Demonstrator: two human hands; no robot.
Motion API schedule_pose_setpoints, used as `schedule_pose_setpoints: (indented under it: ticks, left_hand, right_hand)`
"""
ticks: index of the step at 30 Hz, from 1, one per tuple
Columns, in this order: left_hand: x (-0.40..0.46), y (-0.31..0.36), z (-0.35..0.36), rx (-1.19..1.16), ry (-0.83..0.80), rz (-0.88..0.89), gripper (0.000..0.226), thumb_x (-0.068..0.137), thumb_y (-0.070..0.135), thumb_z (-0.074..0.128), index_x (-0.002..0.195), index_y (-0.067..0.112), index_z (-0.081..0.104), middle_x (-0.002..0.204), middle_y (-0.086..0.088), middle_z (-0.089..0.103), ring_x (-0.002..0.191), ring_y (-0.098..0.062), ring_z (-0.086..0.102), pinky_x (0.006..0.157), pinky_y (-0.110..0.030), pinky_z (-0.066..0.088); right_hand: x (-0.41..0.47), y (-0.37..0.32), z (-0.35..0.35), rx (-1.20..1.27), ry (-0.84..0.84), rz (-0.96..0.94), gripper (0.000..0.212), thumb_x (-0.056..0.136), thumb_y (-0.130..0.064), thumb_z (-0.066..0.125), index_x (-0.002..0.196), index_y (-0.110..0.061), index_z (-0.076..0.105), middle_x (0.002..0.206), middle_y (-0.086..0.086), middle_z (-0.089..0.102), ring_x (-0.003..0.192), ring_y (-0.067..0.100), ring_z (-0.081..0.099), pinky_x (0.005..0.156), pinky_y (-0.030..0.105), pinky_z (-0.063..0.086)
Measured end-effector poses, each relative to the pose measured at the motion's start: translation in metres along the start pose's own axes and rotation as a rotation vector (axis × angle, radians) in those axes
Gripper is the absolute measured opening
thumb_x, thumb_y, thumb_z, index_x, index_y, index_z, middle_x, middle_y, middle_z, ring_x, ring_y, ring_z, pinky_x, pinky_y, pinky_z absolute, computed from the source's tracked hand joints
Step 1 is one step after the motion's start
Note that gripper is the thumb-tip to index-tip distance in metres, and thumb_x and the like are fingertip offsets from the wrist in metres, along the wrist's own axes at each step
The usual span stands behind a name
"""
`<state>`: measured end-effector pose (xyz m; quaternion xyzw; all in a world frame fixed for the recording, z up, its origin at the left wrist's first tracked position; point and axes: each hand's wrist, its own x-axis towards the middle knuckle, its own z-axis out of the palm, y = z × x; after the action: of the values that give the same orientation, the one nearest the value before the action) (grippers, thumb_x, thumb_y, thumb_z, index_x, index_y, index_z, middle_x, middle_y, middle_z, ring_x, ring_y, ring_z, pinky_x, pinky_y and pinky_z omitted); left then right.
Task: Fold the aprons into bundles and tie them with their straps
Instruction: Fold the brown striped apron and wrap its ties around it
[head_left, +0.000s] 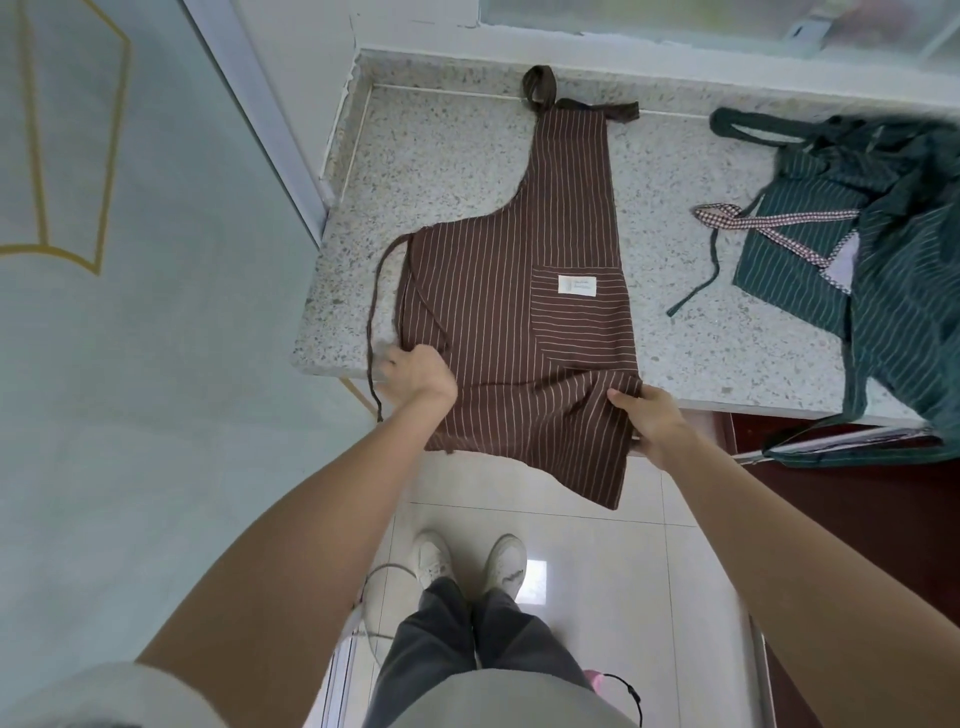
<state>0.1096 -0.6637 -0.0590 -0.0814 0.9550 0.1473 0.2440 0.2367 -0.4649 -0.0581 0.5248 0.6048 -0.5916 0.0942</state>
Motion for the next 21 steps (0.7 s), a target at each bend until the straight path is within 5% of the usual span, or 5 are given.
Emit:
schedule_pose_setpoints:
  ticks: [3, 11, 15, 18, 21]
  left_hand:
    - [0.011, -0.018, -0.02, -0.008, 0.198, 0.025, 0.027, 0.096, 0.015, 0.044, 0.114, 0.003, 0.061, 0.141, -0.023, 0.035, 0.129, -0.036, 0.034, 0.104, -0.045, 0.031]
    - [0.028, -0.043, -0.032, -1.02, 0.256, -0.418, 0.056, 0.101, 0.017, 0.035, 0.148, 0.006, 0.007, 0.146, -0.018, 0.035, 0.127, -0.032, 0.044, 0.105, -0.042, 0.037]
    - [0.009, -0.054, 0.001, -0.692, -0.252, -0.41, 0.032, 0.094, 0.009, 0.048, 0.124, -0.001, 0.043, 0.111, -0.022, 0.059, 0.097, -0.032, 0.061, 0.087, -0.039, 0.05]
    - [-0.012, -0.049, 0.006, -0.541, -0.607, -0.35, 0.029, 0.085, 0.001, 0.049, 0.114, 0.002, 0.046, 0.087, -0.009, 0.048, 0.084, -0.022, 0.051, 0.075, -0.033, 0.045]
    - [-0.011, -0.046, 0.016, -0.646, -0.589, -0.244, 0.059, 0.084, -0.002, 0.053, 0.139, 0.003, 0.033, 0.124, -0.014, 0.049, 0.113, -0.03, 0.048, 0.091, -0.037, 0.04]
  right_hand:
    - [-0.002, -0.002, 0.004, -0.014, 0.0, -0.006, 0.028, 0.096, -0.012, 0.051, 0.123, -0.003, 0.055, 0.114, 0.013, 0.062, 0.098, 0.027, 0.059, 0.083, 0.042, 0.05]
    - [-0.006, -0.01, 0.006, 0.036, 0.001, 0.044, 0.028, 0.096, -0.013, 0.052, 0.122, -0.002, 0.054, 0.097, 0.008, 0.063, 0.084, 0.021, 0.061, 0.068, 0.029, 0.052]
    - [-0.008, -0.011, 0.008, 0.055, 0.021, 0.104, 0.036, 0.095, -0.017, 0.054, 0.128, -0.002, 0.051, 0.121, 0.016, 0.06, 0.11, 0.031, 0.057, 0.087, 0.038, 0.048]
    - [-0.01, -0.012, 0.007, 0.137, -0.003, 0.184, 0.037, 0.094, -0.021, 0.056, 0.126, -0.003, 0.053, 0.123, 0.015, 0.059, 0.112, 0.032, 0.057, 0.091, 0.04, 0.046]
    - [-0.012, -0.015, 0.003, 0.245, -0.094, 0.256, 0.035, 0.096, -0.021, 0.052, 0.126, -0.002, 0.053, 0.117, 0.015, 0.062, 0.101, 0.029, 0.061, 0.082, 0.04, 0.048]
